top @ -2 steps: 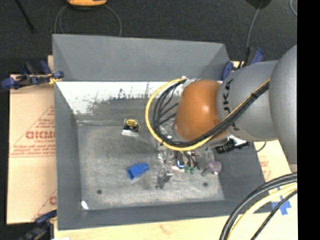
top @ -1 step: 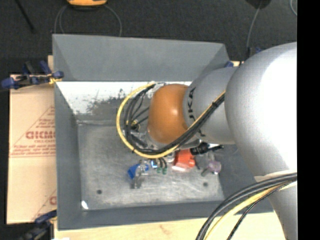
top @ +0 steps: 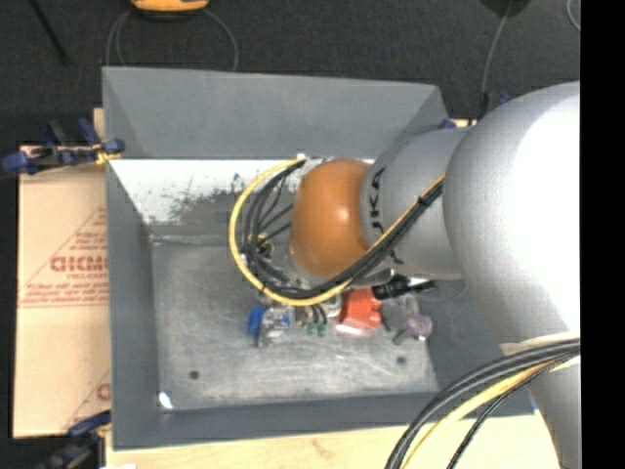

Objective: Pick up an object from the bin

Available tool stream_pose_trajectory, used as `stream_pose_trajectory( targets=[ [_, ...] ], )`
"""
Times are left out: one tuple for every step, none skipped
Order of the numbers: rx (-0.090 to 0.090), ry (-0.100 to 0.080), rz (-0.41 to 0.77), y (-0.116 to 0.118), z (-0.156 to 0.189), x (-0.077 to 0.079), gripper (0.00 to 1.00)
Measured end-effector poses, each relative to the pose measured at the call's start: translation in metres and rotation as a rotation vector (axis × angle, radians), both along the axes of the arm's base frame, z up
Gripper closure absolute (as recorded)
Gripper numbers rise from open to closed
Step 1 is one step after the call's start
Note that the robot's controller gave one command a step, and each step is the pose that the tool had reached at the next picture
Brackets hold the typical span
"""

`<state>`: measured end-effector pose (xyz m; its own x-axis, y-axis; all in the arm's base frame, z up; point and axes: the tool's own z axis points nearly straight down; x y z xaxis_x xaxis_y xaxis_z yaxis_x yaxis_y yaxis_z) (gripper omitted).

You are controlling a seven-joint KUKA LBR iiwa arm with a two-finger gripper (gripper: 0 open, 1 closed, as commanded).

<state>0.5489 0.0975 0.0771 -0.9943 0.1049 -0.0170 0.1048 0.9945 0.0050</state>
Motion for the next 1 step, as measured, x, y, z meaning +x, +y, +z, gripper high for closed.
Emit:
stream_pose_trajectory(
  targets=[
    [-0.002,0.005,0.038,-0.0084,0.1315,0.0108,1.00]
  ],
)
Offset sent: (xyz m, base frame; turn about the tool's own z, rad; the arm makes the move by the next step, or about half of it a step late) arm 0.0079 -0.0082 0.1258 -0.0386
